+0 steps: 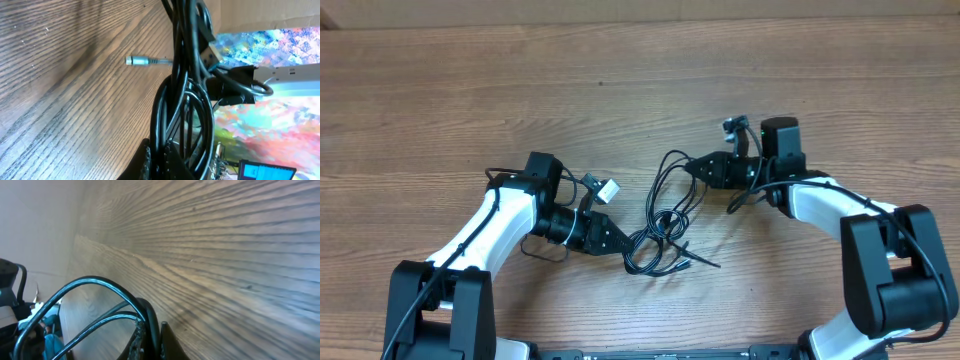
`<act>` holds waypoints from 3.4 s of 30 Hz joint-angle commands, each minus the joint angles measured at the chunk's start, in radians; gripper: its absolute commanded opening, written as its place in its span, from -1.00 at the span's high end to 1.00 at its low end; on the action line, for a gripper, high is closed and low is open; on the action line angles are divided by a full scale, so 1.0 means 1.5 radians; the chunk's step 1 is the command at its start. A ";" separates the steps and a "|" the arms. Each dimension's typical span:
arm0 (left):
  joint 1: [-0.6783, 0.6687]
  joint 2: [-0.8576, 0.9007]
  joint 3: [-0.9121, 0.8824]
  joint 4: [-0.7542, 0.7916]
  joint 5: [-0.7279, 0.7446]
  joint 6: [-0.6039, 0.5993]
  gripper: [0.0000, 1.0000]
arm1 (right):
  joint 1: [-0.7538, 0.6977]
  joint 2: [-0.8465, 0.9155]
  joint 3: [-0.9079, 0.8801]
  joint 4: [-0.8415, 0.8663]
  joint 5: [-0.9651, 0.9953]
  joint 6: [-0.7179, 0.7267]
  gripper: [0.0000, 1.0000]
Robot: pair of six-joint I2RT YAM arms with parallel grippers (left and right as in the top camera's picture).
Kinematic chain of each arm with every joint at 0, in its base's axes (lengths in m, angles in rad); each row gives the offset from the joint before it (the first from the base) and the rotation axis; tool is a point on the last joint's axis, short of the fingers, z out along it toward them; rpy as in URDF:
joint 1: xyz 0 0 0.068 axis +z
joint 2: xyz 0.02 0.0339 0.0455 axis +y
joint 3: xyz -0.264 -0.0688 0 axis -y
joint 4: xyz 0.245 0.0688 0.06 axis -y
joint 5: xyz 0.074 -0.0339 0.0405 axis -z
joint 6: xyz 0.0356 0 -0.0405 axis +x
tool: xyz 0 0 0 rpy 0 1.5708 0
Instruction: Untangle cables
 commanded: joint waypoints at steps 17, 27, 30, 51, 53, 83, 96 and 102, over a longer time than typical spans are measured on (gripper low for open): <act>0.000 -0.001 -0.002 -0.019 -0.344 -0.165 0.92 | -0.089 -0.010 0.008 -0.024 0.082 -0.017 0.92; 0.000 -0.001 -0.002 0.054 -0.455 -0.341 0.92 | -0.091 -0.010 0.008 -0.110 0.084 -0.017 0.92; 0.000 -0.001 -0.002 0.059 -0.491 -0.355 0.91 | -0.091 -0.010 0.008 -0.143 0.084 -0.017 0.49; 0.000 -0.001 -0.002 0.085 -0.562 -0.355 0.91 | -0.082 -0.010 0.008 -0.393 0.032 -0.019 -1.00; 0.000 -0.001 -0.002 0.091 -0.553 -0.355 0.92 | -0.082 -0.010 0.008 -0.404 0.003 -0.020 -1.00; 0.000 -0.201 0.274 0.088 -0.527 -0.189 0.91 | -0.021 -0.025 0.009 -0.358 -0.203 -0.081 -1.00; 0.000 -0.344 0.274 0.088 -0.531 -0.091 0.91 | -0.021 -0.025 0.009 -0.263 -0.237 -0.007 -1.00; 0.000 -0.344 0.274 0.081 -0.607 -0.067 0.92 | -0.021 -0.026 0.009 -0.146 -0.305 0.069 -1.00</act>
